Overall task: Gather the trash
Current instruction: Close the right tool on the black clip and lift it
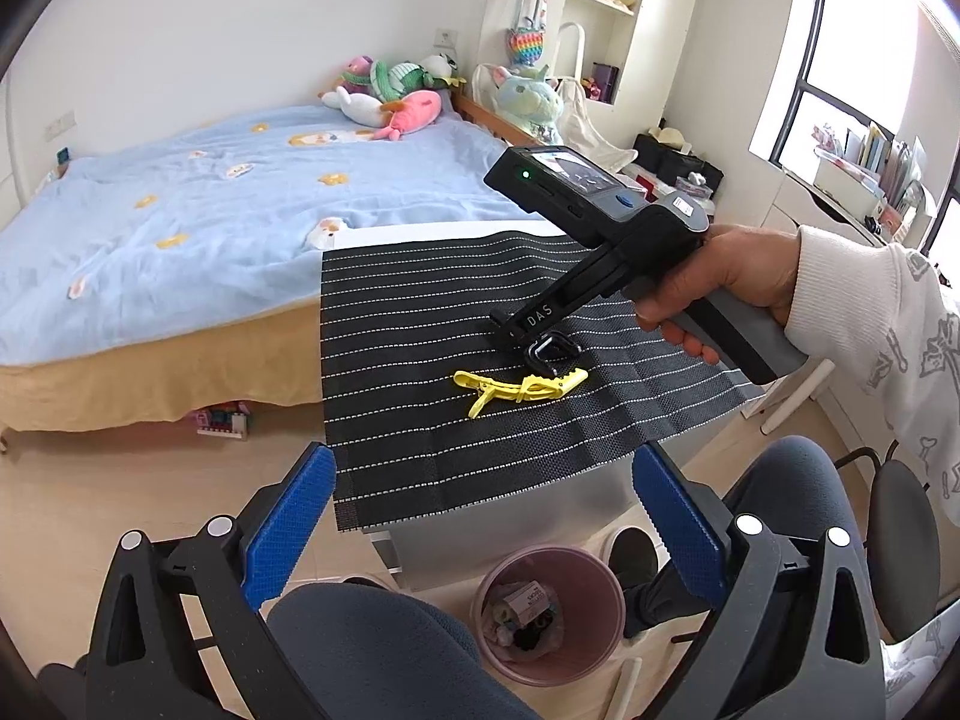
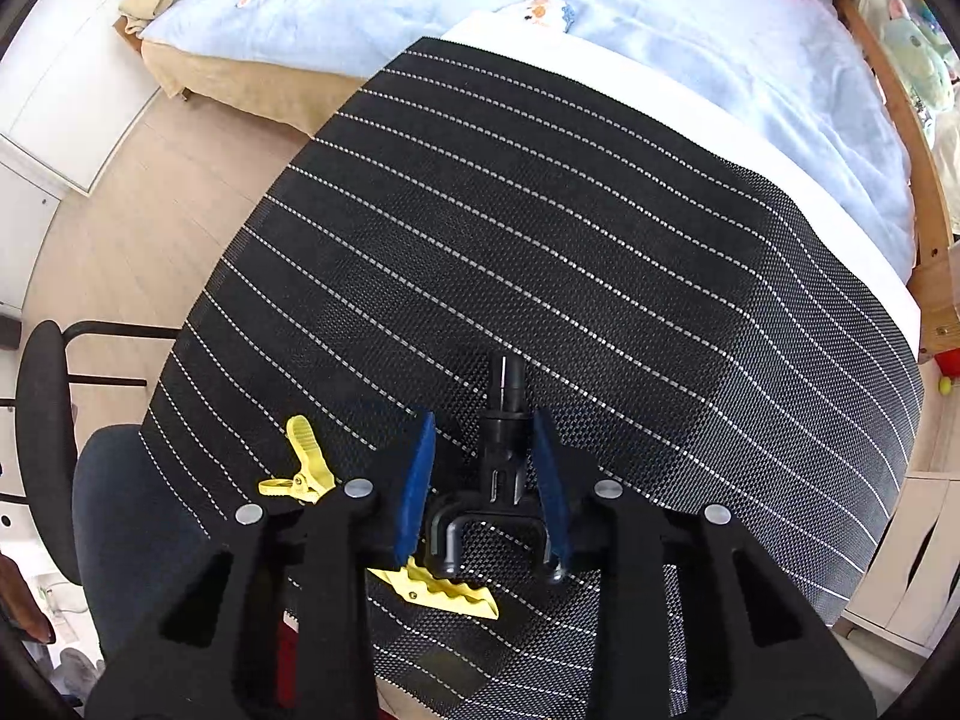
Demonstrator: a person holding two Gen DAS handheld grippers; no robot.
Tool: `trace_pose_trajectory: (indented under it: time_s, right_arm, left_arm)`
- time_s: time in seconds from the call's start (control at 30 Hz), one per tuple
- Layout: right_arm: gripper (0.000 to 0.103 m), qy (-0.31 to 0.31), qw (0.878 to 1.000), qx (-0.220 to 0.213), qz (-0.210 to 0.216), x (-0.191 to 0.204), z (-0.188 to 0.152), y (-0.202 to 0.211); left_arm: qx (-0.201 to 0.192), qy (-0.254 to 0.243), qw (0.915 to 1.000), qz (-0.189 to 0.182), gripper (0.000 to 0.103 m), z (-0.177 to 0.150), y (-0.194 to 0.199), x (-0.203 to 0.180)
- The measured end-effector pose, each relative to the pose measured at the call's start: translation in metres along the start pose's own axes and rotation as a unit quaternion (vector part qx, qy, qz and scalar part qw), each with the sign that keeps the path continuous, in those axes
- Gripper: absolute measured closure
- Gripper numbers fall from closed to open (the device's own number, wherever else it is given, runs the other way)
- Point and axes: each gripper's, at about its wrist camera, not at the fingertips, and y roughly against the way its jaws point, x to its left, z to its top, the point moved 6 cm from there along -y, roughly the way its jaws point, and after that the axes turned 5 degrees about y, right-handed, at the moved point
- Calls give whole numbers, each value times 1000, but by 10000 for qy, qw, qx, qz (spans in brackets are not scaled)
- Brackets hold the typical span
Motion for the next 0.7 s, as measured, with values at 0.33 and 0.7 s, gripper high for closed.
trace_pose_trajectory:
  time_s: [0.33, 0.7]
  right_arm:
    - [86, -62, 9999, -71, -79, -3, -6, 2]
    - [86, -348, 9987, -340, 140, -21, -16, 19]
  left_arm:
    - [47, -17, 10000, -37, 8, -2, -4, -3]
    - [62, -136, 9999, -56, 8, 4, -6, -11]
